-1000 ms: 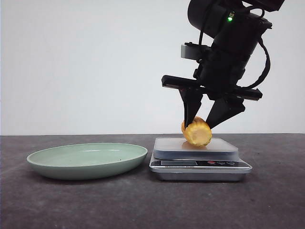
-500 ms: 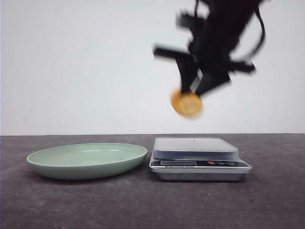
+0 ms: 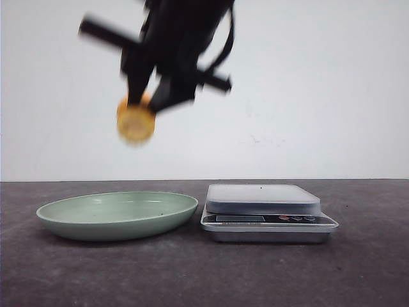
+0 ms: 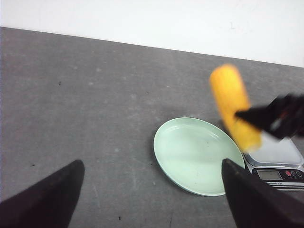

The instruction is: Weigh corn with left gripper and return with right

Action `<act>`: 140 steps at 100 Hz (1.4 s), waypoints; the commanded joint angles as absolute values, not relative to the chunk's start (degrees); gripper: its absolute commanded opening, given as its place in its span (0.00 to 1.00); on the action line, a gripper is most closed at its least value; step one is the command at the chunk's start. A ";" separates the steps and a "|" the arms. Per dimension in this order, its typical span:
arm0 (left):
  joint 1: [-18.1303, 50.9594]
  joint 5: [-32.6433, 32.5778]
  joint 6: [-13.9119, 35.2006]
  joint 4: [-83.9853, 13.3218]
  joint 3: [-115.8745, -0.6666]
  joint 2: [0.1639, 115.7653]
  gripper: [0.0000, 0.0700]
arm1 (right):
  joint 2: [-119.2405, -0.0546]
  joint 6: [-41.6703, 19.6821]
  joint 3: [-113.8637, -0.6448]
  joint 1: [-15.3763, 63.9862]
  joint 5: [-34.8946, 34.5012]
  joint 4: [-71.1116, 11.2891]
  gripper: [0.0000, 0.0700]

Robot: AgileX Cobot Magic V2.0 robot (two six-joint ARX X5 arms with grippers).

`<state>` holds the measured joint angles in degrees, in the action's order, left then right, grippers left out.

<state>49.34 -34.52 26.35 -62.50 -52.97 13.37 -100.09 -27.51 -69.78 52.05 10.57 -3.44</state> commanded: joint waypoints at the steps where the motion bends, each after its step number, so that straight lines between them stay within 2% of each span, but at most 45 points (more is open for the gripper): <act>1: 49.89 -34.70 26.50 -61.69 -53.67 13.32 0.80 | -103.07 -28.75 -72.01 52.82 10.55 -2.79 0.00; 51: 49.89 -34.70 27.66 -62.22 -53.67 13.32 0.80 | -112.46 -31.53 -72.44 52.69 9.06 -2.50 0.00; 56: 49.89 -34.70 27.49 -62.22 -53.67 13.32 0.80 | -112.46 -31.53 -72.44 52.69 9.10 -2.44 0.11; 68: 49.89 -34.70 27.38 -62.24 -53.67 13.32 0.80 | -112.46 -31.46 -72.44 52.69 9.02 -1.69 0.69; 73: 49.89 -34.70 27.24 -62.22 -53.67 13.32 0.80 | -112.46 -31.29 -72.47 52.69 8.60 -1.23 0.79; 88: 49.89 -34.74 27.07 -62.22 -53.67 13.32 0.80 | -111.13 -29.04 -73.25 52.58 7.42 -1.74 0.79; 102: 49.89 -34.74 27.07 -62.11 -53.67 13.32 0.80 | -105.38 -24.18 -75.35 51.05 7.55 -4.45 0.79; 128: 49.89 -34.79 26.11 -61.52 -53.67 13.32 0.79 | -85.01 -14.96 -78.02 41.04 7.55 -14.15 0.79; 140: 49.89 -34.79 24.53 -59.79 -53.65 13.32 0.79 | -73.17 -10.68 -78.02 34.39 7.60 -22.48 0.79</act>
